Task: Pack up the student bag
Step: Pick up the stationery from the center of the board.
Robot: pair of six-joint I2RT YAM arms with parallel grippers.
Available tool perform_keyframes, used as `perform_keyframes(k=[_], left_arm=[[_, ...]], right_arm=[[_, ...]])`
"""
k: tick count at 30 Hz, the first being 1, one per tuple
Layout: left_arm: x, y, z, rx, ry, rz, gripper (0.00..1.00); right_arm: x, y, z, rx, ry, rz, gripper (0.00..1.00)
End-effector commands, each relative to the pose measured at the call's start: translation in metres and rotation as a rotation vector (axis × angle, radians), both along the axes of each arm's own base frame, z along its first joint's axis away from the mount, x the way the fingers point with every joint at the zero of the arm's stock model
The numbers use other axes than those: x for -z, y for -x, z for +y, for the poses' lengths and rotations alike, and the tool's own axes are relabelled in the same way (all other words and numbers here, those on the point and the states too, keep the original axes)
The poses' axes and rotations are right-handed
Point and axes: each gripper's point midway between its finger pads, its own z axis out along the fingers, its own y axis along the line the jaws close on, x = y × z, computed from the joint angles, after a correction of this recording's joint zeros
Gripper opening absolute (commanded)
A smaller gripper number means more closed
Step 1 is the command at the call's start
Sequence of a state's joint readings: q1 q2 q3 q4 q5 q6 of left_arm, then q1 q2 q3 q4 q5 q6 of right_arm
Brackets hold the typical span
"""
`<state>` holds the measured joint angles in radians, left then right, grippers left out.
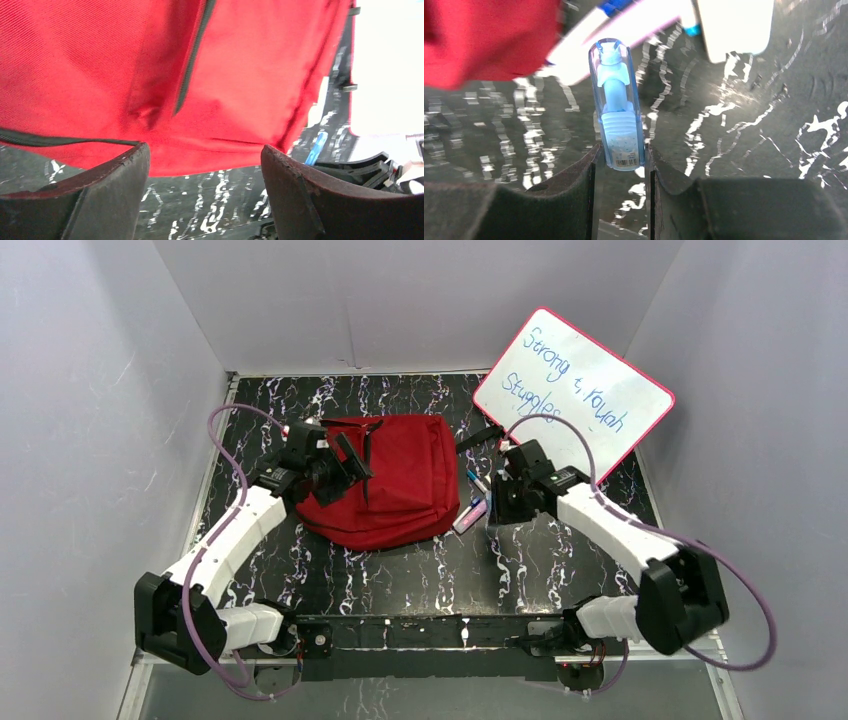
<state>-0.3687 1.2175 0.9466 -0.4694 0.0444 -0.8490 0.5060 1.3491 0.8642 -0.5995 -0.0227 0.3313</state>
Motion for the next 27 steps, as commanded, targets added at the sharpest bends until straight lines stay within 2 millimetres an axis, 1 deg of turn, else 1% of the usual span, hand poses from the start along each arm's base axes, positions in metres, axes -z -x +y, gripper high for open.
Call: perform_keyframes(k=[1, 3, 7, 10, 12, 16, 20, 23, 27], left_arm=[[-0.062, -0.013, -0.028, 0.052, 0.132, -0.130, 0.81], [-0.079, -0.016, -0.041, 0.070, 0.170, -0.167, 0.83], [-0.110, -0.016, -0.075, 0.129, 0.244, -0.242, 0.85], [-0.121, -0.013, -0.097, 0.175, 0.267, -0.284, 0.86], [-0.120, -0.010, -0.107, 0.195, 0.264, -0.289, 0.86], [-0.112, -0.004, -0.120, 0.213, 0.250, -0.278, 0.85], [-0.104, -0.002, -0.127, 0.217, 0.228, -0.270, 0.83], [-0.099, -0.005, -0.126, 0.195, 0.202, -0.273, 0.82], [-0.094, -0.006, -0.132, 0.204, 0.191, -0.262, 0.81]], right_arm=[[-0.078, -0.017, 0.044, -0.016, -0.287, -0.156, 0.17], [-0.097, -0.020, 0.058, -0.026, -0.381, -0.180, 0.16], [-0.124, -0.024, 0.087, -0.072, -0.534, -0.187, 0.15], [-0.142, -0.026, 0.104, -0.114, -0.625, -0.195, 0.15], [-0.151, -0.027, 0.113, -0.138, -0.668, -0.195, 0.15], [-0.159, -0.026, 0.128, -0.170, -0.714, -0.175, 0.15], [-0.165, -0.024, 0.140, -0.191, -0.741, -0.170, 0.15], [-0.171, -0.020, 0.149, -0.206, -0.762, -0.170, 0.15], [-0.174, -0.018, 0.157, -0.216, -0.778, -0.172, 0.14]])
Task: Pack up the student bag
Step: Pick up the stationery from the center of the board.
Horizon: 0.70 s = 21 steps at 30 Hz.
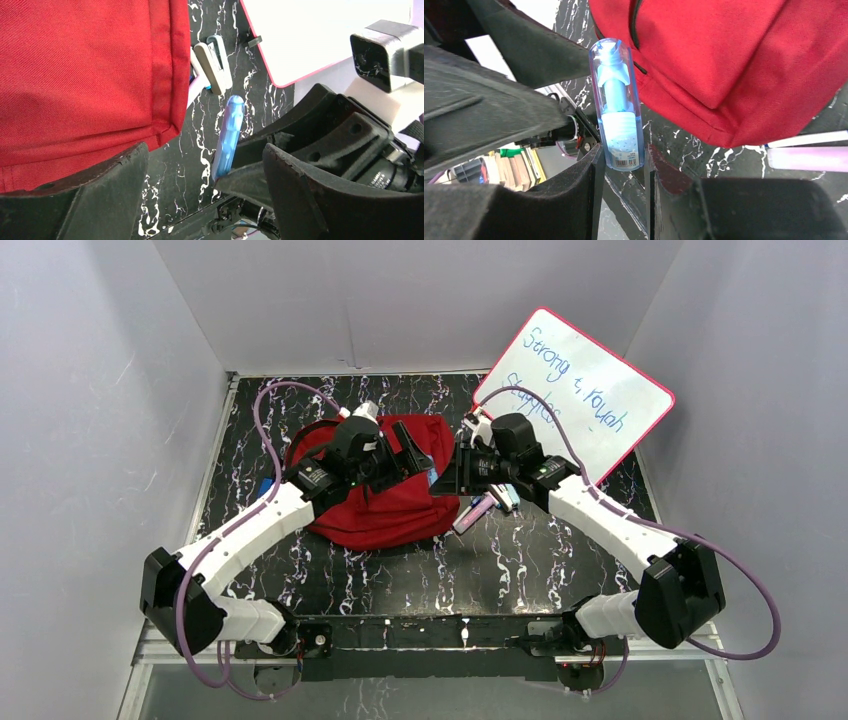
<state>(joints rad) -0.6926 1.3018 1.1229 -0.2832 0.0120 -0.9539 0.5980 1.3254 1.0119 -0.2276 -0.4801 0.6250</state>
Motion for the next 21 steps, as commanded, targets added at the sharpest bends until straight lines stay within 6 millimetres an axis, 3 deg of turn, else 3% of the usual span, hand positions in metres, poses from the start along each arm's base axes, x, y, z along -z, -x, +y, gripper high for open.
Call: perform_keyframes(k=[1, 11, 21], left_arm=[[-0.015, -0.010, -0.005, -0.027, 0.010, -0.048, 0.80], [-0.008, -0.011, -0.007, -0.042, -0.006, -0.035, 0.69], [0.000, -0.001, -0.014, -0.019, -0.009, -0.016, 0.53]], right_arm=[[-0.040, -0.005, 0.020, -0.035, -0.102, -0.085, 0.15], [-0.045, -0.004, 0.026, -0.034, -0.108, -0.110, 0.14], [-0.049, -0.023, 0.028, 0.012, -0.098, -0.174, 0.14]])
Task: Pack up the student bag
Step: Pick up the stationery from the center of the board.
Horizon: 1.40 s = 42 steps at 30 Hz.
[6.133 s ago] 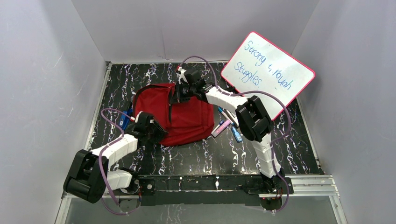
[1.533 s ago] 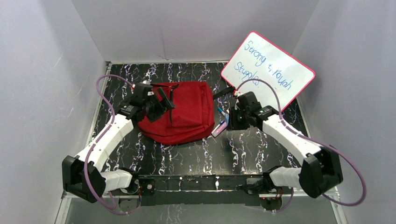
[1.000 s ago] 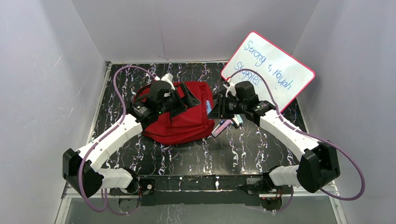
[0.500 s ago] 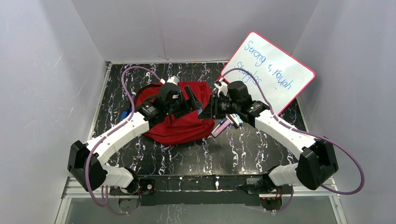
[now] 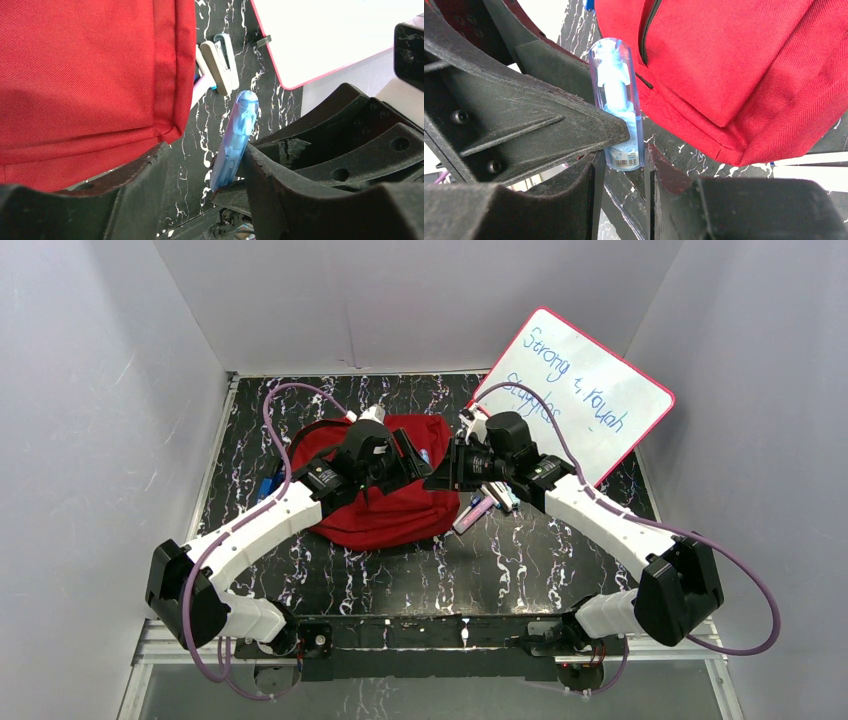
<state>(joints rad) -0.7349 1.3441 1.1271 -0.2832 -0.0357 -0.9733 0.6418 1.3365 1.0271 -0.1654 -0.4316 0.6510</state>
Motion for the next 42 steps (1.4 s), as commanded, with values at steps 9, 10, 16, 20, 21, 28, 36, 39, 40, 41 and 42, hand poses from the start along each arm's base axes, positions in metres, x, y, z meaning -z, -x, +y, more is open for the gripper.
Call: perform_keyframes(k=[9, 10, 16, 20, 21, 28, 36, 39, 40, 41, 42], left_arm=[[-0.013, -0.004, -0.009, -0.012, 0.039, -0.030, 0.41], [-0.013, -0.005, -0.009, -0.013, 0.041, -0.029, 0.40], [-0.010, -0.005, -0.016, -0.006, 0.067, -0.017, 0.26], [-0.011, -0.005, -0.016, -0.005, 0.074, -0.020, 0.12], [-0.011, -0.005, -0.016, -0.004, 0.073, -0.022, 0.08], [-0.014, -0.011, 0.011, -0.075, -0.036, -0.075, 0.00], [-0.003, -0.010, 0.085, -0.189, -0.398, -0.084, 0.00], [-0.006, -0.002, 0.108, -0.225, -0.464, -0.086, 0.00], [-0.006, 0.001, 0.115, -0.235, -0.483, -0.085, 0.00], [-0.005, 0.004, 0.121, -0.243, -0.498, -0.083, 0.00], [-0.004, 0.007, 0.127, -0.249, -0.511, -0.079, 0.00]], right_arm=[[-0.045, -0.017, 0.017, -0.022, -0.108, -0.151, 0.13], [-0.045, -0.016, 0.017, -0.029, -0.112, -0.153, 0.13], [-0.048, -0.010, 0.017, -0.054, -0.143, -0.182, 0.14], [-0.047, -0.010, 0.016, -0.056, -0.142, -0.185, 0.16], [-0.047, -0.009, 0.016, -0.058, -0.142, -0.185, 0.18], [-0.044, -0.011, 0.010, -0.029, -0.112, -0.200, 0.51], [-0.010, -0.028, -0.015, 0.121, 0.087, -0.135, 0.59], [0.005, -0.041, -0.040, 0.217, 0.243, -0.147, 0.75], [0.014, -0.043, -0.052, 0.245, 0.318, -0.140, 0.82], [0.019, -0.048, -0.063, 0.276, 0.380, -0.156, 0.85], [0.023, -0.051, -0.071, 0.293, 0.429, -0.167, 0.89]])
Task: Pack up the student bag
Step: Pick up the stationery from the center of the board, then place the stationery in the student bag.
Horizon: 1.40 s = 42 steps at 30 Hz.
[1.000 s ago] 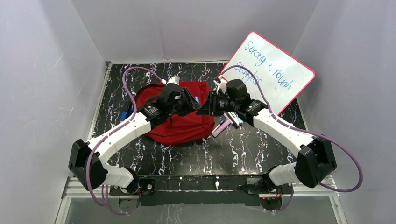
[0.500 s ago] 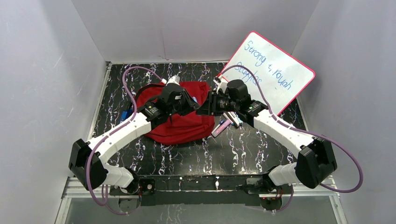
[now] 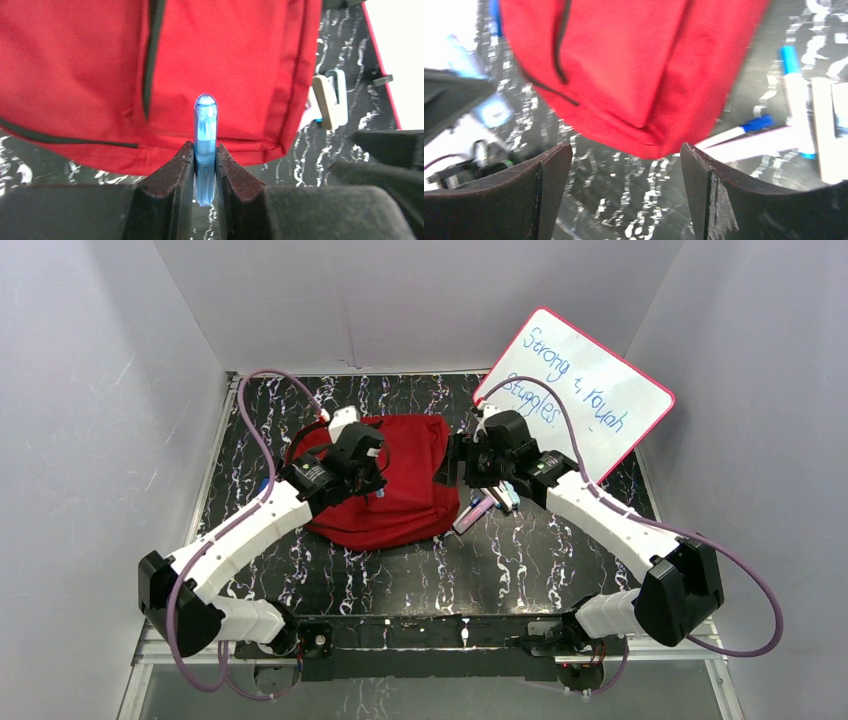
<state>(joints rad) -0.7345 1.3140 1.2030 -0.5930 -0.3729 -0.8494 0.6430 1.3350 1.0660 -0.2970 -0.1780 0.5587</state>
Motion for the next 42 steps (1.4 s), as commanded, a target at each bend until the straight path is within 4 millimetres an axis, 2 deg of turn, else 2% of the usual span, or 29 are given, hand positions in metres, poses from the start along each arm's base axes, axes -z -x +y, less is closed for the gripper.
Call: perform_keyframes(k=[1, 2, 5, 8, 12, 15, 18, 23, 31, 36, 42], left_arm=[[-0.015, 0.013, 0.050, -0.082, -0.137, -0.037, 0.00], [-0.013, 0.015, 0.055, -0.093, -0.148, -0.032, 0.00], [-0.004, 0.018, 0.067, -0.115, -0.140, 0.021, 0.00], [0.005, 0.006, 0.086, -0.133, -0.042, 0.090, 0.00], [0.004, -0.012, 0.120, -0.178, 0.049, 0.101, 0.00], [0.001, -0.020, 0.138, -0.198, 0.073, 0.112, 0.00], [-0.001, -0.021, 0.143, -0.193, 0.092, 0.111, 0.00], [-0.004, -0.013, 0.146, -0.186, 0.090, 0.091, 0.00], [0.001, 0.007, 0.143, -0.163, 0.116, 0.100, 0.00], [0.000, 0.015, 0.144, -0.159, 0.114, 0.100, 0.00], [0.002, 0.017, 0.141, -0.152, 0.132, 0.105, 0.00]], right_arm=[[0.006, -0.025, -0.048, 0.151, 0.269, -0.088, 0.93], [0.008, -0.027, -0.053, 0.151, 0.298, -0.099, 0.97], [0.009, -0.031, -0.062, 0.148, 0.358, -0.139, 0.99], [0.016, -0.028, -0.065, 0.113, 0.404, -0.119, 0.99], [0.008, -0.028, -0.052, 0.078, 0.359, -0.114, 0.99], [0.004, -0.034, -0.038, 0.085, 0.325, -0.073, 0.99], [0.006, -0.040, -0.019, 0.091, 0.360, -0.048, 0.99], [0.004, -0.048, 0.034, 0.072, 0.391, -0.087, 0.99], [0.017, -0.080, 0.109, 0.054, 0.496, -0.169, 0.99], [0.036, -0.092, 0.127, 0.049, 0.572, -0.188, 0.99], [0.050, -0.094, 0.134, 0.033, 0.583, -0.184, 0.99]])
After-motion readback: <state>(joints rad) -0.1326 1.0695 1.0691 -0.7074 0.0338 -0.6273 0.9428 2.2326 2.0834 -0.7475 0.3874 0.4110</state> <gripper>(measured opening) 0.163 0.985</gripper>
